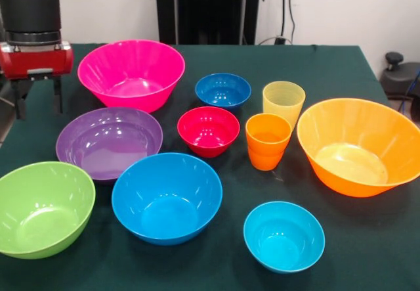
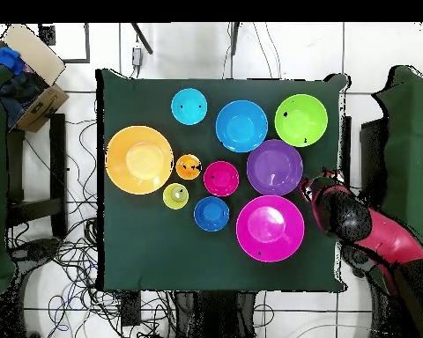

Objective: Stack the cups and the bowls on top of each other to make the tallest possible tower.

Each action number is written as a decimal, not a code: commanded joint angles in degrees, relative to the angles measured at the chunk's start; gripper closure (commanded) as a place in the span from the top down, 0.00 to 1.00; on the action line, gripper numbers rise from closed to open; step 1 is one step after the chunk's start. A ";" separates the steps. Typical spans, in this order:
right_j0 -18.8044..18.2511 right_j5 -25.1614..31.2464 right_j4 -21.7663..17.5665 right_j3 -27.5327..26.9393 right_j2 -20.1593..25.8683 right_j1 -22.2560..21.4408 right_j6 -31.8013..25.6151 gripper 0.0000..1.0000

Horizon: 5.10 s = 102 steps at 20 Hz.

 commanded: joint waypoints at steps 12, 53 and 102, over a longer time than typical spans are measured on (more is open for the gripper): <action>7.45 3.29 1.24 8.06 -8.37 -1.56 15.70 1.00; -21.00 10.58 -8.50 13.57 20.18 16.31 -0.20 1.00; -16.82 28.46 -15.38 10.69 30.20 -5.45 3.80 1.00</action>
